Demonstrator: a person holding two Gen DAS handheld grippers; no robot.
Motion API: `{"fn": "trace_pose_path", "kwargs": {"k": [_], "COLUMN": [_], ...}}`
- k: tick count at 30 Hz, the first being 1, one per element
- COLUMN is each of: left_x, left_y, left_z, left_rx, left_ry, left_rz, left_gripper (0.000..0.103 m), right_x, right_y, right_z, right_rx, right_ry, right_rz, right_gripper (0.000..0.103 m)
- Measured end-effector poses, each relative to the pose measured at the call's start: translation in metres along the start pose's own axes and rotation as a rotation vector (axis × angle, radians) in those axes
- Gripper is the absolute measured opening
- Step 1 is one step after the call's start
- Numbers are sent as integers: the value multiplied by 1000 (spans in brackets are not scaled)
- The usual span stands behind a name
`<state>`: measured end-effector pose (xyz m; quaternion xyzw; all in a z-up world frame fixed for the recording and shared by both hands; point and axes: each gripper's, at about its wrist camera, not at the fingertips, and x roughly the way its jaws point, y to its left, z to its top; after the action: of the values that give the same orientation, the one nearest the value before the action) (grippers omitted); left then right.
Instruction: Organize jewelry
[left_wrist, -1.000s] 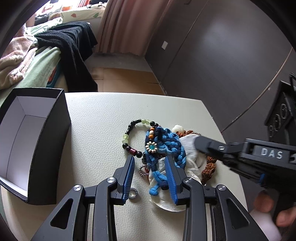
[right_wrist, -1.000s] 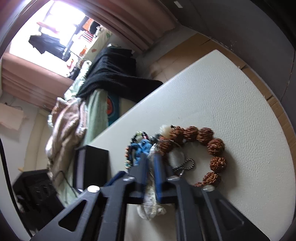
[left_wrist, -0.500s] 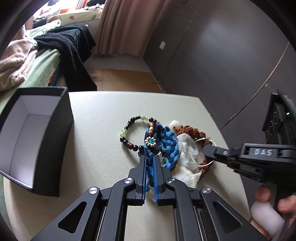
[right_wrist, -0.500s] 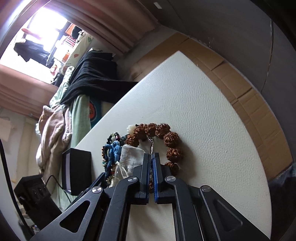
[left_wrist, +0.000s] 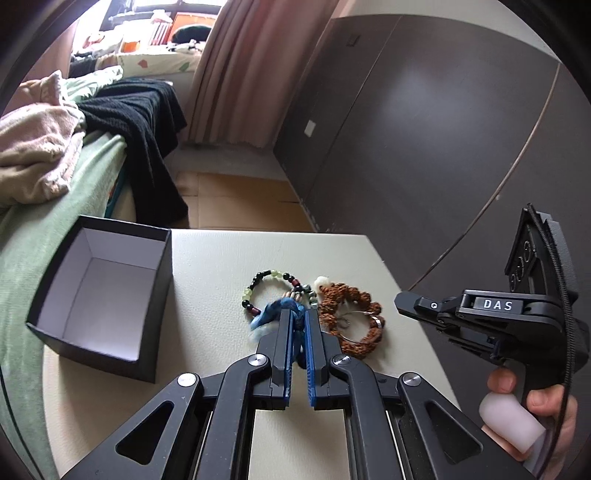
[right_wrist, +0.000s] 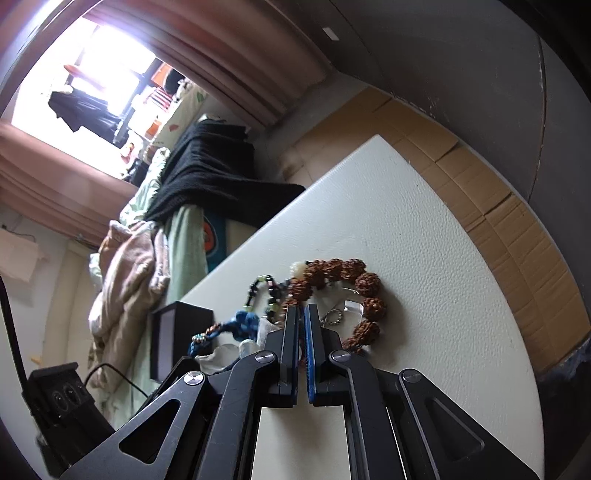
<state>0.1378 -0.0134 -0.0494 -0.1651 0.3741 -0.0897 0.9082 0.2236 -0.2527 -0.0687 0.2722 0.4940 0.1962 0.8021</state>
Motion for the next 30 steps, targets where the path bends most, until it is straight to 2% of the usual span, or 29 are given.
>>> {"fn": "trace_pose_path", "kwargs": {"k": [3,5,8,10,18,19,20,21,23,25,30], "left_x": [-12,-13,-13,-14,4,5,6,6,4,2,10], "left_y": [1,3,9,13,20,20,20,20,21,24,33], "left_z": [-3,-5,-13,-15,-28,-28,-29,-29,-30,-29,-29], "left_rx": [-5,-5,-3,-10,-19,-18,-16,-14,-18,-22,-52], "left_ry": [-3,29,68,81,236,241,243,242,226,202,218], "left_rz": [-10,-15,31,36,75,77,82,90,115,130,152], "left_gripper": [4,4,4,4,7,10,20,39,65,67,67], "right_x": [-7,-9,-8,-7,-9,-10,-11,-12,-15,-17,-20], "right_y": [9,14,25,29,35,36,36,36,34,32,17], "right_z": [-5,-9,-18,-23,-37,-38,-39,-39,-39,-37,-27], "right_rx": [-12,-21,-46,-62,-86,-90,-93,-95,-95,-90,-55], "right_ry": [-16,-14,0,8,25,25,24,24,23,17,1], "right_rz": [18,32,43,42,42,39,37,37,41,43,8], "right_gripper": [5,5,5,5,5,5,5,5,5,5,5]}}
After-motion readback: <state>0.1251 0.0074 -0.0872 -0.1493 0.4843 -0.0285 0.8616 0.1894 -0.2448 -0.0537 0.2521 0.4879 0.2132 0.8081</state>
